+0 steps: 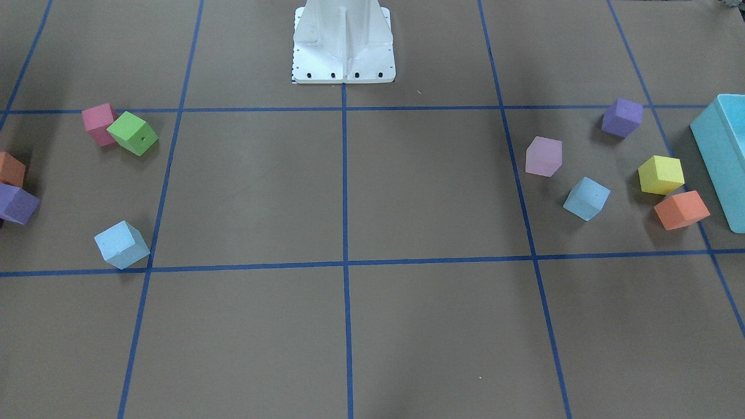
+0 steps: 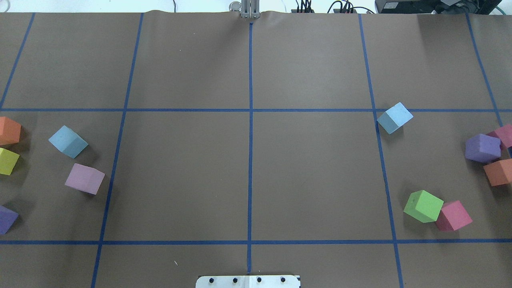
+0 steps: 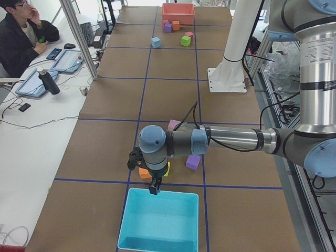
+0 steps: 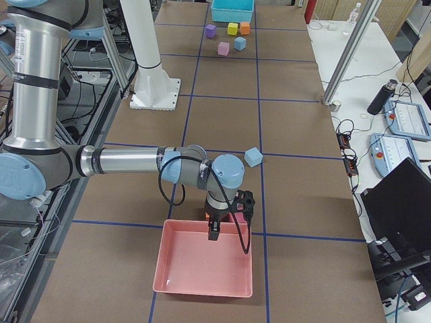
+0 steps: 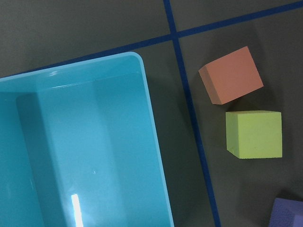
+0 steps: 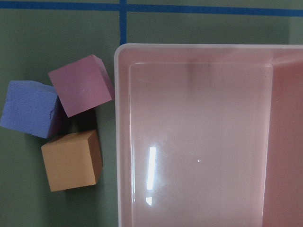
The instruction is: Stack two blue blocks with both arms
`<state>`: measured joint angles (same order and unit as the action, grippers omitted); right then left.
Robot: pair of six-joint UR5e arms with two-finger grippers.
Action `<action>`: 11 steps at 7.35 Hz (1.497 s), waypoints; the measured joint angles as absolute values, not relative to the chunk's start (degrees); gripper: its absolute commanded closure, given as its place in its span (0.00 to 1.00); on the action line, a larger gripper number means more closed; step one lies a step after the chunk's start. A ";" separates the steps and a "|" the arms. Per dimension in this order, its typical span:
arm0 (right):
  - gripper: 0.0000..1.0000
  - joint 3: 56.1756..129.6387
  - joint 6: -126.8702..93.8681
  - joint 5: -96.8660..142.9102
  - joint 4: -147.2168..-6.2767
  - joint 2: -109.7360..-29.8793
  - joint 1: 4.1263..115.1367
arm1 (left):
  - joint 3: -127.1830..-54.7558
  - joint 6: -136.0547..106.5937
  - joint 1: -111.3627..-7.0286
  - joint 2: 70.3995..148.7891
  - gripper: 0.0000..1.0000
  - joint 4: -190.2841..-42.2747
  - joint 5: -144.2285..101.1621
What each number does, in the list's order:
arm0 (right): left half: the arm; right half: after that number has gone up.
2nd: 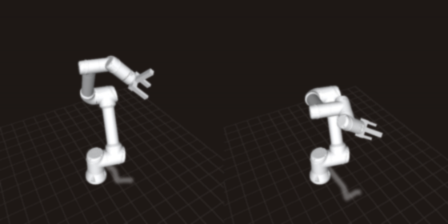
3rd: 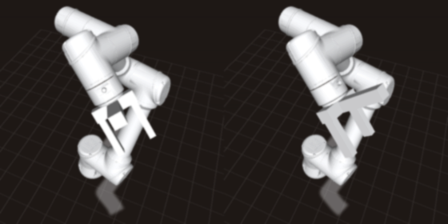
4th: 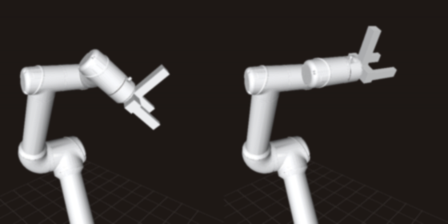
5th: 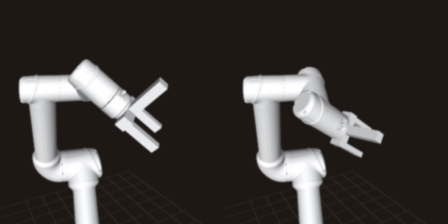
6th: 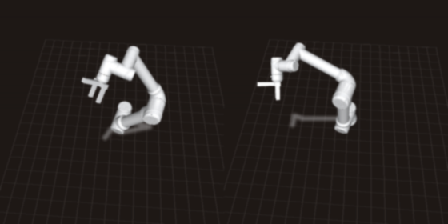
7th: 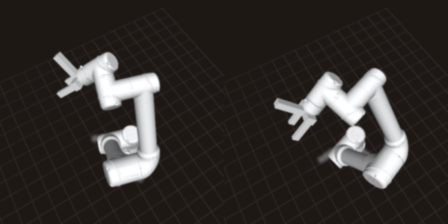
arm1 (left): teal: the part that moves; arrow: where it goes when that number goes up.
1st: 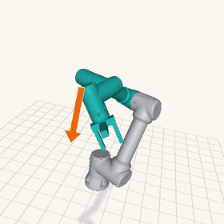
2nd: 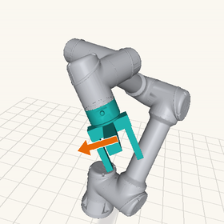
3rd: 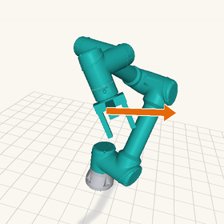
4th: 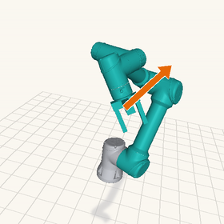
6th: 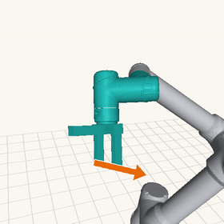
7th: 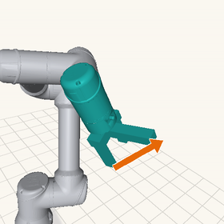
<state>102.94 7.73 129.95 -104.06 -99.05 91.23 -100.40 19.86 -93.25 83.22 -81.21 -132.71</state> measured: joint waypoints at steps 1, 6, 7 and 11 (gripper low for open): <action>0.00 102.93 7.73 129.97 -104.06 -99.05 91.23 | -100.53 19.86 -93.25 83.22 0.01 -81.21 -132.71; 0.00 102.16 7.38 132.27 -86.93 -98.40 90.61 | -100.81 19.69 -93.25 83.40 0.01 -81.30 -132.71; 0.00 101.96 7.00 133.11 -80.93 -97.87 88.52 | -100.81 19.67 -93.25 83.40 0.01 -81.30 -132.72; 0.00 99.00 -5.83 133.29 -75.10 -83.65 70.84 | -100.81 19.60 -93.25 83.41 0.01 -81.30 -132.71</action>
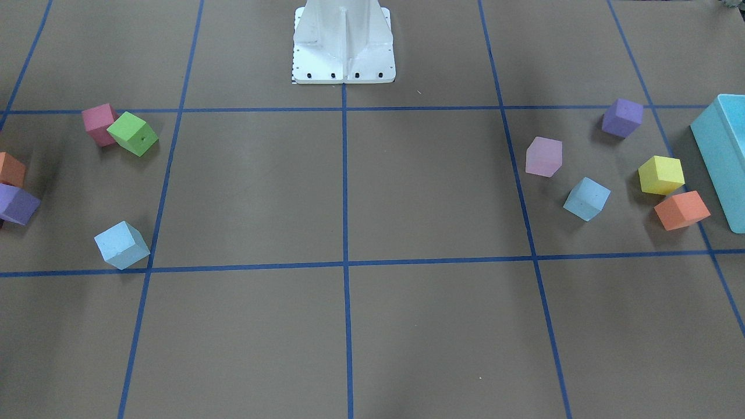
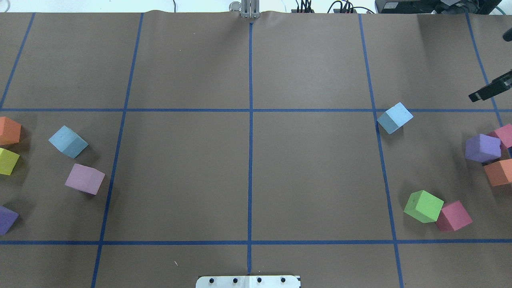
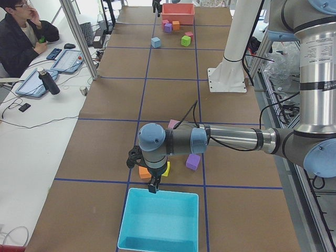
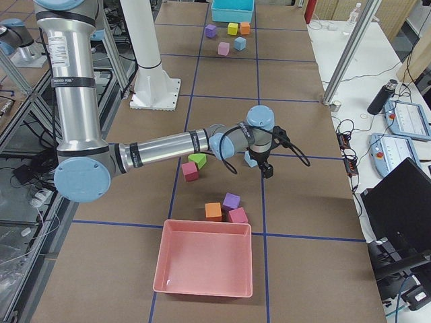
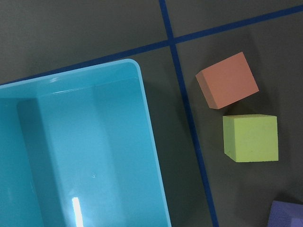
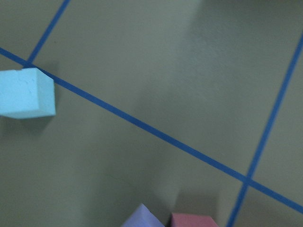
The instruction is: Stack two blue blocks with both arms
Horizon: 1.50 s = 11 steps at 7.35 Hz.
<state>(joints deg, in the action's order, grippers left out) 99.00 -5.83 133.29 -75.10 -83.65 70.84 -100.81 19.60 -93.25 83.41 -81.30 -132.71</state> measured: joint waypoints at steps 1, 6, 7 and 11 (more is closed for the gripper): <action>0.00 98.80 -10.49 132.03 -74.91 -81.57 67.33 | -100.81 19.60 -93.25 83.41 0.01 -81.30 -132.72; 0.00 94.03 -18.65 123.82 -74.24 -76.80 56.13 | -100.07 19.36 -93.25 82.78 0.01 -84.62 -132.68; 0.00 93.01 -18.70 123.47 -73.54 -76.45 55.35 | -100.04 19.36 -93.25 82.68 0.01 -84.81 -132.69; 0.01 89.52 -18.53 122.98 -72.59 -74.71 53.72 | -100.02 19.42 -93.25 82.58 0.01 -84.90 -132.71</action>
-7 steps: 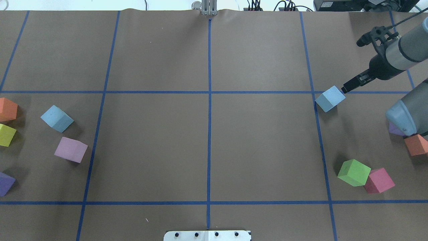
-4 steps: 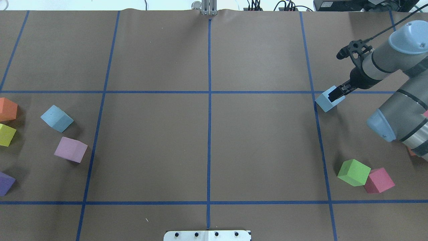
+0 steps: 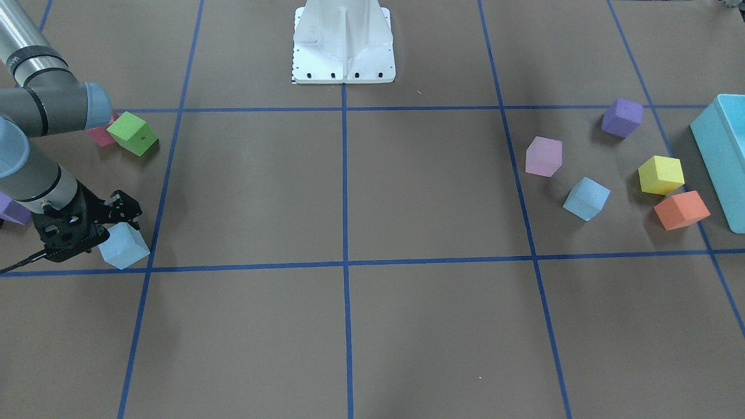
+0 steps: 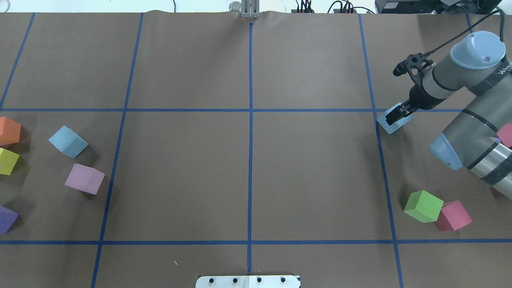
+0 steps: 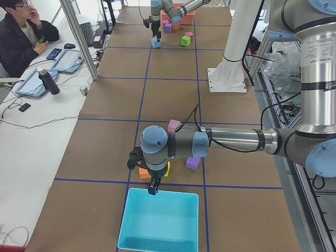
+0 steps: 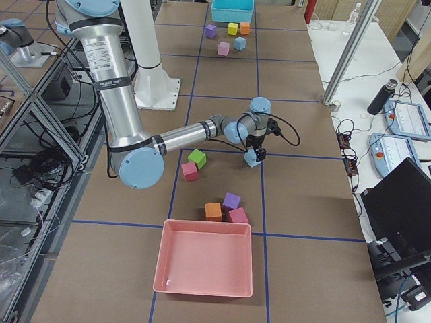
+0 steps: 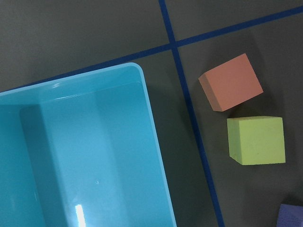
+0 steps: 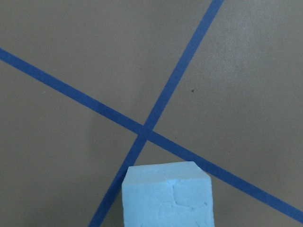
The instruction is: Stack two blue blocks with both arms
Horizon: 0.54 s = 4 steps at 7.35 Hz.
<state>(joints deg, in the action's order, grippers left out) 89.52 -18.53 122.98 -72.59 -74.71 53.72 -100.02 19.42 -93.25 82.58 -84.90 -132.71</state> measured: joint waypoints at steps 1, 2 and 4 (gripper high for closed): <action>0.06 88.81 -18.37 122.38 -72.57 -74.55 53.07 | -100.02 19.42 -93.25 82.58 0.01 -84.90 -132.71; 0.21 87.83 -18.25 121.79 -72.54 -74.21 52.46 | -99.99 19.42 -93.25 82.56 0.01 -84.90 -132.71; 0.67 85.84 -17.97 121.35 -72.49 -72.75 51.48 | -99.92 19.42 -93.25 82.48 0.01 -84.90 -132.71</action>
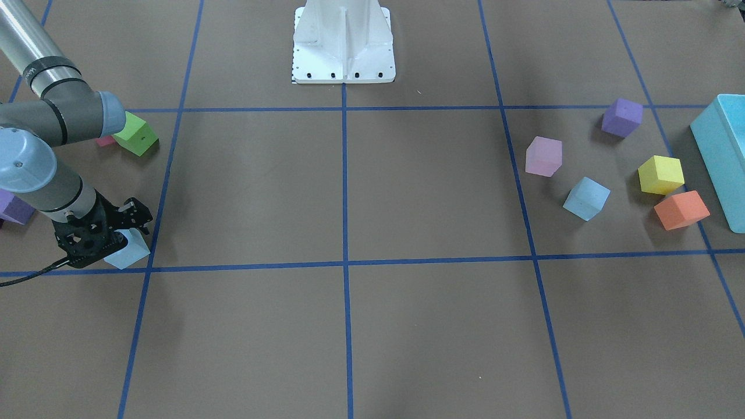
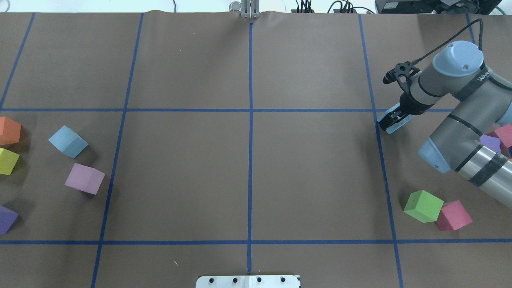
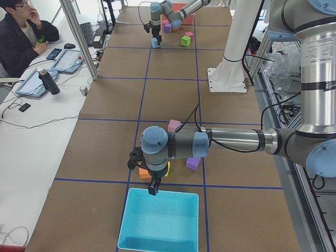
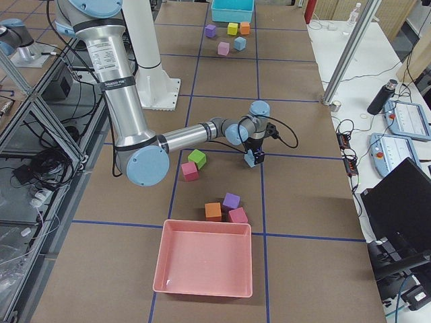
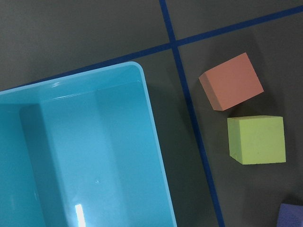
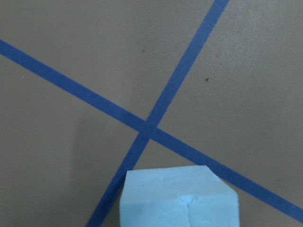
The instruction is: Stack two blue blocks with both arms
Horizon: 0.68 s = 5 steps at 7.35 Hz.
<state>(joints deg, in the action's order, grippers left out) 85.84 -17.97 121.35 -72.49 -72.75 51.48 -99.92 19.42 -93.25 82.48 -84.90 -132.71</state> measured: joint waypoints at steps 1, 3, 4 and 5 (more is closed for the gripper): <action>0.92 85.50 -17.78 121.31 -72.45 -72.43 51.23 | -99.88 19.43 -93.25 82.46 0.01 -84.90 -132.72; 1.00 87.04 -17.96 121.29 -72.52 -72.19 51.21 | -99.74 19.37 -93.25 82.44 0.01 -84.90 -132.71; 1.00 88.81 -18.84 121.32 -72.73 -72.10 51.40 | -99.61 19.35 -93.25 82.44 0.01 -84.90 -132.71; 1.00 90.64 -22.31 121.46 -73.04 -71.60 51.54 | -99.49 19.34 -93.25 82.38 0.01 -84.88 -132.72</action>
